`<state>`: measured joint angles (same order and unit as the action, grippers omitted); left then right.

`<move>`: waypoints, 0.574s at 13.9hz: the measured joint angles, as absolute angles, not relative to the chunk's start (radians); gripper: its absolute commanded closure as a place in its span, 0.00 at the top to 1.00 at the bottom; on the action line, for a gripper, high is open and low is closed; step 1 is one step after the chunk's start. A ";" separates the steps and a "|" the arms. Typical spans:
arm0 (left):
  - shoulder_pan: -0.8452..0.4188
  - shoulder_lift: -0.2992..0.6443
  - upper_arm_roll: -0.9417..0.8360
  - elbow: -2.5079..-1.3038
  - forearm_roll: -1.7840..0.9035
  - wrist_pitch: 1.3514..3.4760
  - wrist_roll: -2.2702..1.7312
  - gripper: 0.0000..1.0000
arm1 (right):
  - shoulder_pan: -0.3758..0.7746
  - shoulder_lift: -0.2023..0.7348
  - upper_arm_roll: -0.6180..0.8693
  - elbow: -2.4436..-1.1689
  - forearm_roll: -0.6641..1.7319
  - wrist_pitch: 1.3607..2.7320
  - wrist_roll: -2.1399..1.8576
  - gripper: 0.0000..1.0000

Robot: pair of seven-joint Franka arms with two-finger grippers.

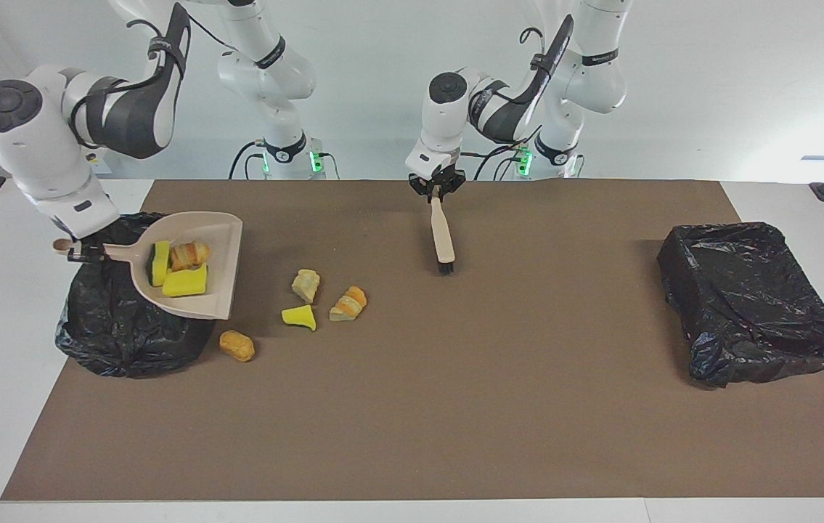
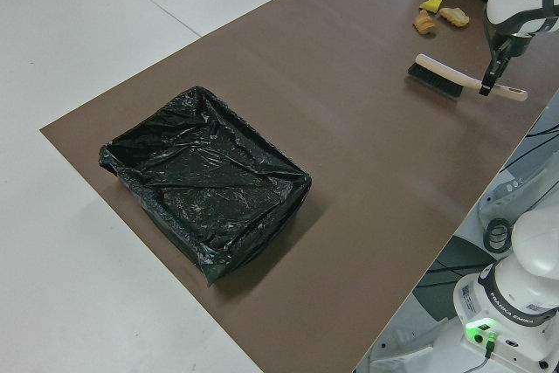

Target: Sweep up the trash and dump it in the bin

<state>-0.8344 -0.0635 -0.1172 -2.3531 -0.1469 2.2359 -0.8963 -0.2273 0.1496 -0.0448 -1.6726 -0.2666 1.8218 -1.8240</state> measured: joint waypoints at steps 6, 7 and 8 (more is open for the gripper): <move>-0.835 -0.064 -0.117 -2.381 -0.147 2.259 -0.826 0.45 | -0.280 0.120 -0.042 -1.695 -0.464 1.929 -1.826 0.00; -0.835 -0.064 -0.117 -2.382 -0.147 2.260 -0.825 0.89 | -0.280 0.109 -0.039 -1.721 -0.521 1.954 -1.788 0.00; -0.835 -0.064 -0.117 -2.382 -0.147 2.261 -0.824 1.00 | -0.278 0.092 -0.037 -1.759 -0.581 1.984 -1.723 0.00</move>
